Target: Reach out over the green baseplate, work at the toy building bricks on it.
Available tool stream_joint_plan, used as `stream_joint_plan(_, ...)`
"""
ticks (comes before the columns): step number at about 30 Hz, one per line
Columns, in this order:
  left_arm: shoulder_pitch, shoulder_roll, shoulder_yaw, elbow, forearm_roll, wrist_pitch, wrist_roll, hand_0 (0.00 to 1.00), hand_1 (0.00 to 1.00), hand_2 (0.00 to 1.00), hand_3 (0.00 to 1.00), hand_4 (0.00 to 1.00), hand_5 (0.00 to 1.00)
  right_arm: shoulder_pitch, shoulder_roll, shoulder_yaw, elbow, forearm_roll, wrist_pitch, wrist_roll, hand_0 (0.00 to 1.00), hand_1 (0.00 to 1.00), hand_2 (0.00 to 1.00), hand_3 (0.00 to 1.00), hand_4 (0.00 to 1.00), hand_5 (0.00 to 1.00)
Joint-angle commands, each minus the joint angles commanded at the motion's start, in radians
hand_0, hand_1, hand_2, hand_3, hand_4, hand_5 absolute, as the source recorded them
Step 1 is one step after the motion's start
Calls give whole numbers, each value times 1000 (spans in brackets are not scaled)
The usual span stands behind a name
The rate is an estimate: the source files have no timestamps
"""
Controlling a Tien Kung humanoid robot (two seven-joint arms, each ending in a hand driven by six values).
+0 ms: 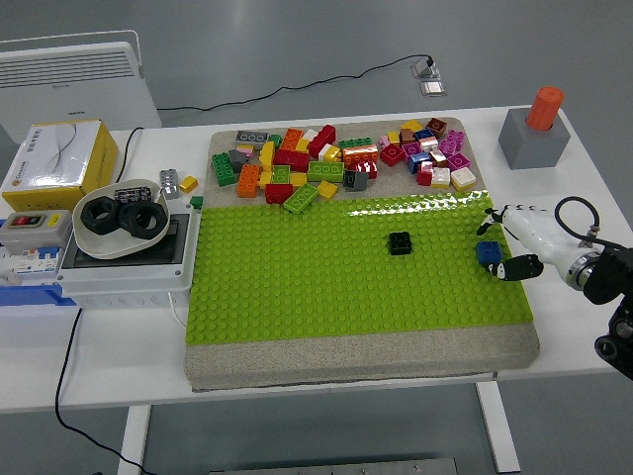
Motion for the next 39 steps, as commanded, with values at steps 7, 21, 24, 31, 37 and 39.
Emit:
stream_joint_plan(7,-3,0,1,0,2,1,-2,736,735,712,830,828,998,-47,14,62,-8,67,-91,72,839,820,817,650,693,334)
stream_joint_plan(21,2,-2,5,0,-4,2,-6,736,735,712,829,829,998,-211,174,266,-67,152,-231,205,786,742,752,642,694,309)
stream_joint_plan(24,3,-3,2,0,-1,3,-5,736,734,712,828,827,998,-208,170,278,-68,109,-225,200,797,755,754,642,720,271)
stream_joint_plan(31,2,-3,-1,0,8,2,-4,736,734,711,827,826,998,-183,147,282,-57,-37,-142,138,834,807,780,647,714,269)
stream_joint_plan(37,2,-2,-1,0,7,2,-4,735,734,711,826,825,998,-145,110,219,-26,-121,-47,76,869,837,812,653,715,260)
stream_joint_plan(39,2,-2,-2,0,7,2,-4,735,734,711,826,825,998,-129,99,193,-18,-129,-25,61,869,837,812,653,715,260)
